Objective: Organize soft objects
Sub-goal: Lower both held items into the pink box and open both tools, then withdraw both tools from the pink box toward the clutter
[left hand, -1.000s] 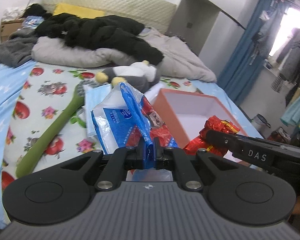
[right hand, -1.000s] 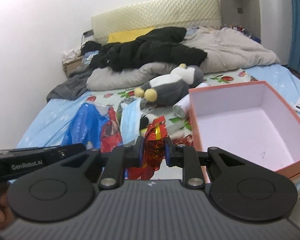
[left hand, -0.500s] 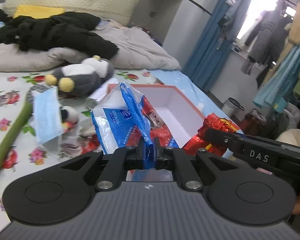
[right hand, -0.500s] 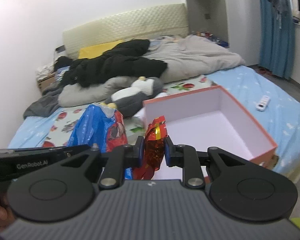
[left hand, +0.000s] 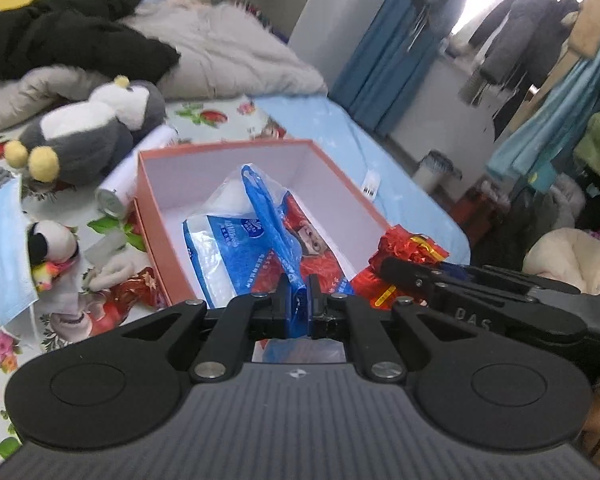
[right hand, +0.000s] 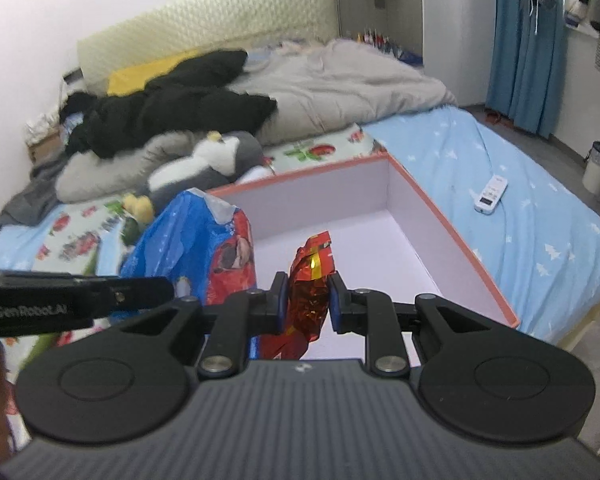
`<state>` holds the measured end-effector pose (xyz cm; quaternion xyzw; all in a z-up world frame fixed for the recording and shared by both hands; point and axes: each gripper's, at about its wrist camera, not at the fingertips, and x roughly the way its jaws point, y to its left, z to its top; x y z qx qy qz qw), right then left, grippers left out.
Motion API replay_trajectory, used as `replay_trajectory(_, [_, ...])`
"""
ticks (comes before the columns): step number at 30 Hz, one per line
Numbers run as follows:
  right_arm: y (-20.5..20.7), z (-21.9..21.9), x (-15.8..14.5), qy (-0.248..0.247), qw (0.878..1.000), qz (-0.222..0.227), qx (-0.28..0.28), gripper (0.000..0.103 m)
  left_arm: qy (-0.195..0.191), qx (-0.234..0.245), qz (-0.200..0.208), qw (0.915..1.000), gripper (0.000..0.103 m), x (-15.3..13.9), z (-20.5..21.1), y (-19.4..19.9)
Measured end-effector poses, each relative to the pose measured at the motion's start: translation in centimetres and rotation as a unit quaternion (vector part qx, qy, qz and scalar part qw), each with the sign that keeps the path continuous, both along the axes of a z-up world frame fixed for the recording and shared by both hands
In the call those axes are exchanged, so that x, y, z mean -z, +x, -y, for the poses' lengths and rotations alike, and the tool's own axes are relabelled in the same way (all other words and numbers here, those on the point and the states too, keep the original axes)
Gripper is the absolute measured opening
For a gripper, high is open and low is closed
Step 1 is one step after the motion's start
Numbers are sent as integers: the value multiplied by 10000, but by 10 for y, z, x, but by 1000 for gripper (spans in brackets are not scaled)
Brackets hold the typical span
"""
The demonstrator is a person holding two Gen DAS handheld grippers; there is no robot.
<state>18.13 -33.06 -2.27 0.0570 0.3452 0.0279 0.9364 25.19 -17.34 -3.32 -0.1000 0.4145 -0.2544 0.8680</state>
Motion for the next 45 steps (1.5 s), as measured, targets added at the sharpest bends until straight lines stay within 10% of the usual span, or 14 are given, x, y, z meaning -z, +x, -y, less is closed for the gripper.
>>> replay_trajectory(17, [66, 32, 66, -24, 9929, -1164, 233, 25, 723, 208, -775, 9941, 9, 50, 53, 93])
replay_trajectory(22, [64, 36, 66, 83, 9920, -1223, 293, 43, 817, 260, -717, 9937, 32, 51, 54, 93])
replay_trajectory(45, [-13, 22, 25, 502, 9982, -257, 181, 43, 733, -112, 670, 9950, 32, -9, 0, -28])
